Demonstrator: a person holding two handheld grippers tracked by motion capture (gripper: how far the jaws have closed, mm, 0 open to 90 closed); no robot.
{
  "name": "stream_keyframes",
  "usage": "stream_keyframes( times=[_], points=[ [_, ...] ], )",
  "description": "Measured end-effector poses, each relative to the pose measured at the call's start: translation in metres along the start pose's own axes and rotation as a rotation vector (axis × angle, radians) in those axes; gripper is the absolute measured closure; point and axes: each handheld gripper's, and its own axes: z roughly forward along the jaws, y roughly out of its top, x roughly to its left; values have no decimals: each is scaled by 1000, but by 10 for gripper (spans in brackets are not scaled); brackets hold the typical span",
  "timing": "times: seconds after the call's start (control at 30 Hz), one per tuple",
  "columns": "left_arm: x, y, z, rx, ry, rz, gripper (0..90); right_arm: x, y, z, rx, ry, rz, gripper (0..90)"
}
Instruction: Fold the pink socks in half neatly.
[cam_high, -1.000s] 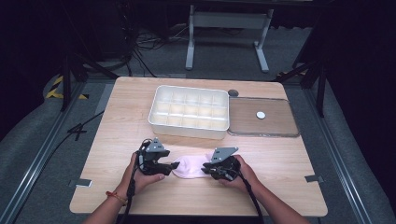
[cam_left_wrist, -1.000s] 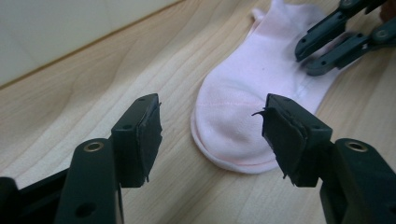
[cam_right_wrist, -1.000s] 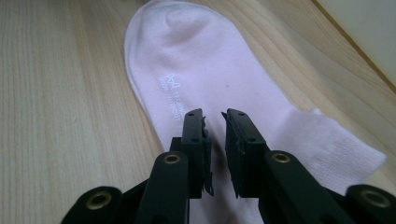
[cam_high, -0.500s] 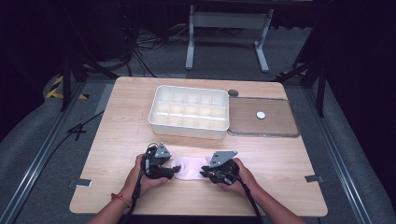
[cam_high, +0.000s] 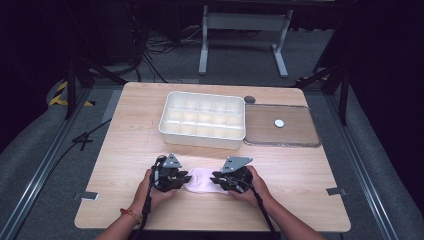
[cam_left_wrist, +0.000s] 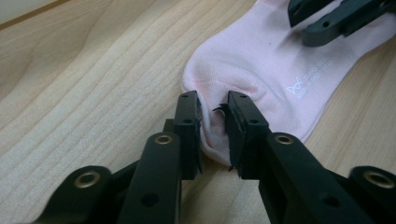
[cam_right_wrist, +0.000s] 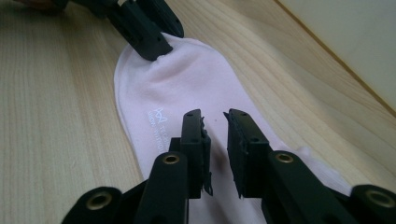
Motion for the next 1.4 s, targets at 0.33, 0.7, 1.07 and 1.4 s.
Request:
stream_keyframes(
  times=[0.33, 0.7, 1.07, 1.4],
  points=[
    [1, 0, -6, -62, -16, -26, 837, -2, 3, 12, 17, 41, 20, 841],
    [-6, 7, -17, -150, -36, -6, 837, 2, 14, 21, 41, 47, -7, 844],
    [-4, 7, -22, -154, -34, 6, 836, 1, 20, 22, 8, 45, 14, 803],
    [-7, 12, -25, -162, -35, 22, 837, 0, 17, 26, 26, 30, 44, 796]
  ],
)
